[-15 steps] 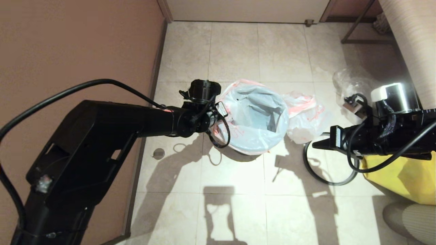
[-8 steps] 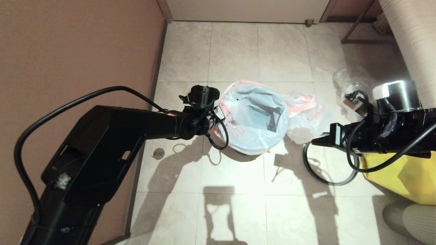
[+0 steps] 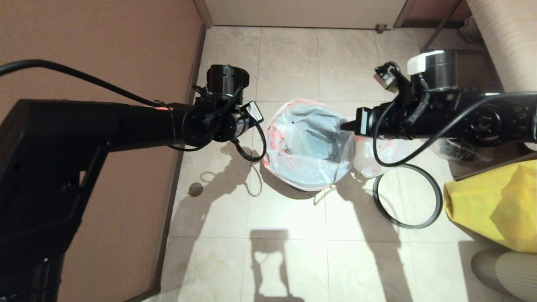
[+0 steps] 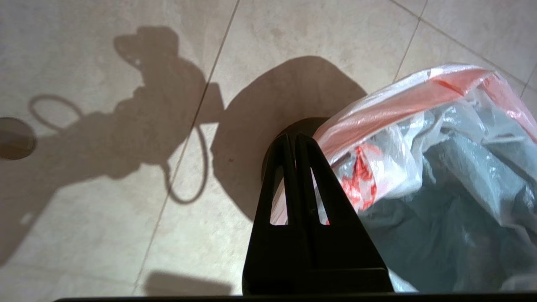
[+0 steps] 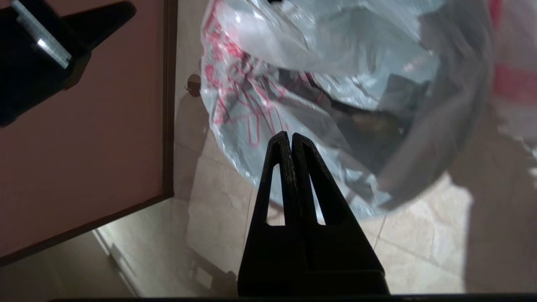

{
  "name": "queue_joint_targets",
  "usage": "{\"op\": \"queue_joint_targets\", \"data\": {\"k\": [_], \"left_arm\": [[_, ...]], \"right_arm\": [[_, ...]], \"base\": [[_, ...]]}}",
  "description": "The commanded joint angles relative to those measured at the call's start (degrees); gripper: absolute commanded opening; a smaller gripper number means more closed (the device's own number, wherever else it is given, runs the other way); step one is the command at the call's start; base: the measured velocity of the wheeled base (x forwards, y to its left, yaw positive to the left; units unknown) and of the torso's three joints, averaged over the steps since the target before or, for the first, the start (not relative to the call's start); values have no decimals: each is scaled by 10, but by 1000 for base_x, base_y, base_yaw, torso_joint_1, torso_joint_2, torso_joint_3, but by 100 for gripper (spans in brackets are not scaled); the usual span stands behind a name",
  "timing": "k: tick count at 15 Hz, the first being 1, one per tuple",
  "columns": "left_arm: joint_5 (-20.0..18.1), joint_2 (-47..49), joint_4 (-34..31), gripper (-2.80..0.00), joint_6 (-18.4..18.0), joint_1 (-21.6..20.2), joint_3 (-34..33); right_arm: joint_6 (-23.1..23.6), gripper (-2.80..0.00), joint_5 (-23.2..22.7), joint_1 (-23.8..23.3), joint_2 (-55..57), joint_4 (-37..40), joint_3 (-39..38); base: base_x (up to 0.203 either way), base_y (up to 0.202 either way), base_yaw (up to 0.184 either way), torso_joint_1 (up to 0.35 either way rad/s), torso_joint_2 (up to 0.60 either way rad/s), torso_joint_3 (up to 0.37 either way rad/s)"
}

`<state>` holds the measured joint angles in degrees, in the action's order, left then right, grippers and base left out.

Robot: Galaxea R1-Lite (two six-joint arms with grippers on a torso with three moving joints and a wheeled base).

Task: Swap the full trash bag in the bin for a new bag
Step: Put the new garbage bag on the trash can

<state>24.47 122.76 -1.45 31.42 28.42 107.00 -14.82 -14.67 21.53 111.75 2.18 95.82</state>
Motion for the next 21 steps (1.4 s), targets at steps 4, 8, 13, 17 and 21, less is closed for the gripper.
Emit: {"op": "queue_joint_targets", "data": {"k": [4, 8, 13, 17, 21], "left_arm": [[2, -50, -4, -280, 4, -6, -5], [4, -65, 36, -280, 4, -12, -21], [5, -71, 36, -280, 4, -7, -25], [5, -71, 36, -280, 3, -4, -23], [5, -70, 36, -280, 2, 0, -24]], "right_arm": [[102, -280, 39, 68, 201, 88, 198], [258, -280, 63, 81, 297, 70, 184], [317, -280, 66, 70, 304, 172, 184], [333, -280, 71, 44, 274, 265, 179], [344, -280, 90, 36, 287, 296, 179]], "base": [[0, 0, 0, 0, 0, 0], [0, 0, 0, 0, 0, 0], [0, 0, 0, 0, 0, 0], [0, 0, 0, 0, 0, 0], [0, 0, 0, 0, 0, 0]]}}
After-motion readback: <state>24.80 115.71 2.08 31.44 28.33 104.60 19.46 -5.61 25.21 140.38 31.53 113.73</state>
